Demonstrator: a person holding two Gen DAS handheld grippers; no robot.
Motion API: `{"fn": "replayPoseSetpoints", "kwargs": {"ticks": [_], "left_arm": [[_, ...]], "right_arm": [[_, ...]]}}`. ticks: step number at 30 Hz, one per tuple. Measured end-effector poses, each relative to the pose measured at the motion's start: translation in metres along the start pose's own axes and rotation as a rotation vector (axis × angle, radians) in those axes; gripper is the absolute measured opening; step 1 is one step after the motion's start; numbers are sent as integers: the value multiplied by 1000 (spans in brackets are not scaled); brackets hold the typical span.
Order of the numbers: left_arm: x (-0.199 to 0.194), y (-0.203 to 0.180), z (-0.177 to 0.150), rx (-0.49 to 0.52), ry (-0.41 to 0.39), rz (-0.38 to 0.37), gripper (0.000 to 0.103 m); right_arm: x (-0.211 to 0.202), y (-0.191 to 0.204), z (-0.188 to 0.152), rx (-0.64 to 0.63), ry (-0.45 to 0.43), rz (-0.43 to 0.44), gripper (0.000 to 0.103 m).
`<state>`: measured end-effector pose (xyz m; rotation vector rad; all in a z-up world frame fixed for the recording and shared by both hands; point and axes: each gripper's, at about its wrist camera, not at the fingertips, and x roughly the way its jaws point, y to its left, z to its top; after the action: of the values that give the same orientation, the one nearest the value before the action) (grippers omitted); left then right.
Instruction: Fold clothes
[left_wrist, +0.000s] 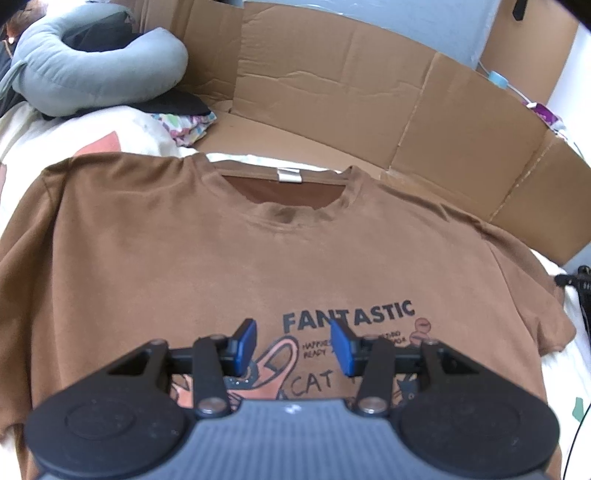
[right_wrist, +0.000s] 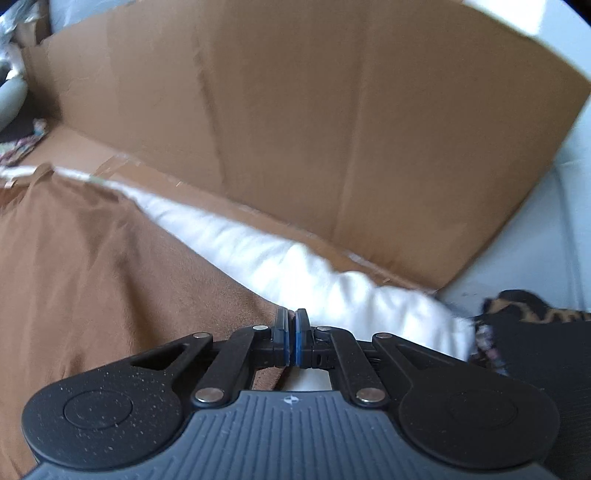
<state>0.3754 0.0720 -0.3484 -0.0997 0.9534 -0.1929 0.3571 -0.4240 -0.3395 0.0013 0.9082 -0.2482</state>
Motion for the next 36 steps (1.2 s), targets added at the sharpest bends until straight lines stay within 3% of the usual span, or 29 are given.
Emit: {"fn": "replayPoseSetpoints", "kwargs": {"ticks": [11, 23, 26, 28, 36], "left_arm": [[3, -2, -6, 7, 18, 4, 47], [7, -4, -11, 6, 27, 9, 47], [7, -6, -11, 7, 25, 5, 47], [7, -8, -10, 11, 25, 2, 47], [5, -17, -10, 23, 24, -7, 47]], "right_arm": [[-5, -10, 24, 9, -63, -100, 1], [35, -5, 27, 15, 20, -174, 2], [37, -7, 26, 28, 33, -165, 11], [29, -10, 25, 39, 21, -152, 25], [-17, -16, 5, 78, -15, -85, 33]]}}
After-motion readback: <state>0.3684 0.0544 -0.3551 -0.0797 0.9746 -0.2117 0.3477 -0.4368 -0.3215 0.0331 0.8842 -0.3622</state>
